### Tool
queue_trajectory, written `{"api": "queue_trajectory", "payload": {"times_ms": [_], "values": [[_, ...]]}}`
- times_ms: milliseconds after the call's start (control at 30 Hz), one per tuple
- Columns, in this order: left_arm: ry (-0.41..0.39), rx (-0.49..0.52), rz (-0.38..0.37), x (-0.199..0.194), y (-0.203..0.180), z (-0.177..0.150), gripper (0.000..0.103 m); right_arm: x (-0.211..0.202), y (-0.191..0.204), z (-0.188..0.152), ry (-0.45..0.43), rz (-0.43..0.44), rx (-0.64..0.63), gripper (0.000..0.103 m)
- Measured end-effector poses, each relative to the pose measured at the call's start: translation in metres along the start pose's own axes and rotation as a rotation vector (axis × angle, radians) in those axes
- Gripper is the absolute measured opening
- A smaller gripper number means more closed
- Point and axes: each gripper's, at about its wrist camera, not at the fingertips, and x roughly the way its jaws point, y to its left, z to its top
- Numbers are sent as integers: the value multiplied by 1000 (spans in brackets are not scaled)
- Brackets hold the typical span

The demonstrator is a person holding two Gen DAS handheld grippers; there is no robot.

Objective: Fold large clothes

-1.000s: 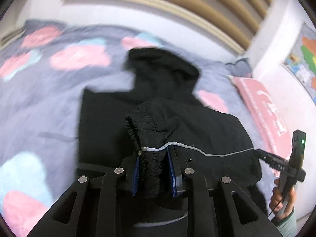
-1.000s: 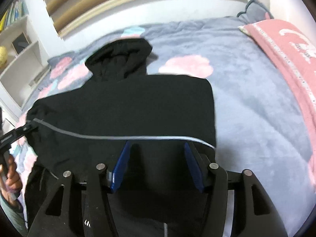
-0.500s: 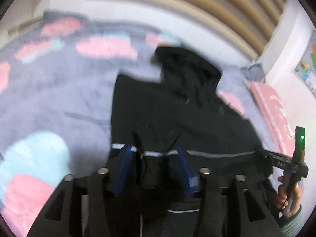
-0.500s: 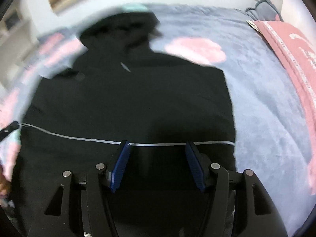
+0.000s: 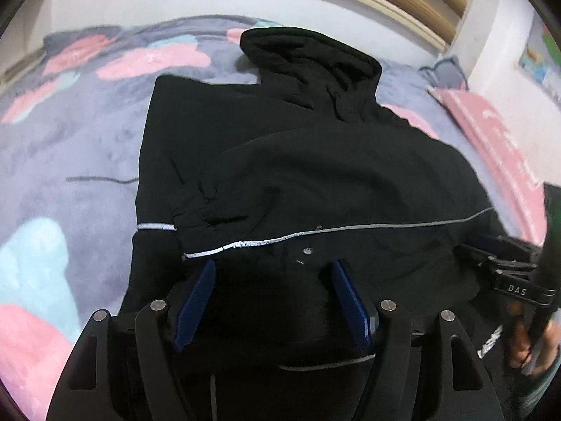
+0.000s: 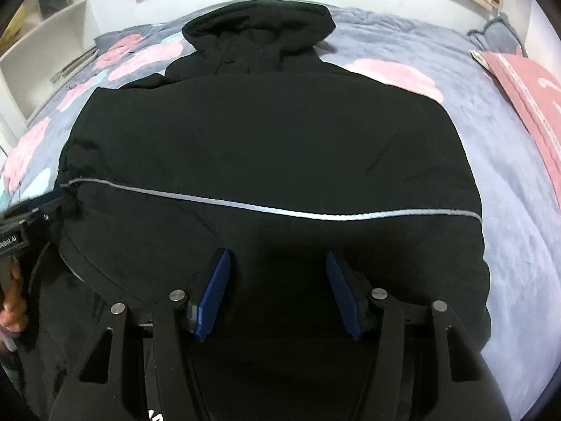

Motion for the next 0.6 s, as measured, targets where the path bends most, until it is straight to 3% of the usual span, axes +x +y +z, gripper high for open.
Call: {"api": "queue_trajectory", "payload": {"times_ms": [133,267,600], "values": [[-42,25,9,-8,-3,-6,70,-6,-6,-4,-28,7,-2,60],[-50,5,-27,-28,-2,0,70,-15,0,6,6,3,-15,60],[-50,14,-42,-75,-22,88,70,-67,2,95,41,38,28,61]]}}
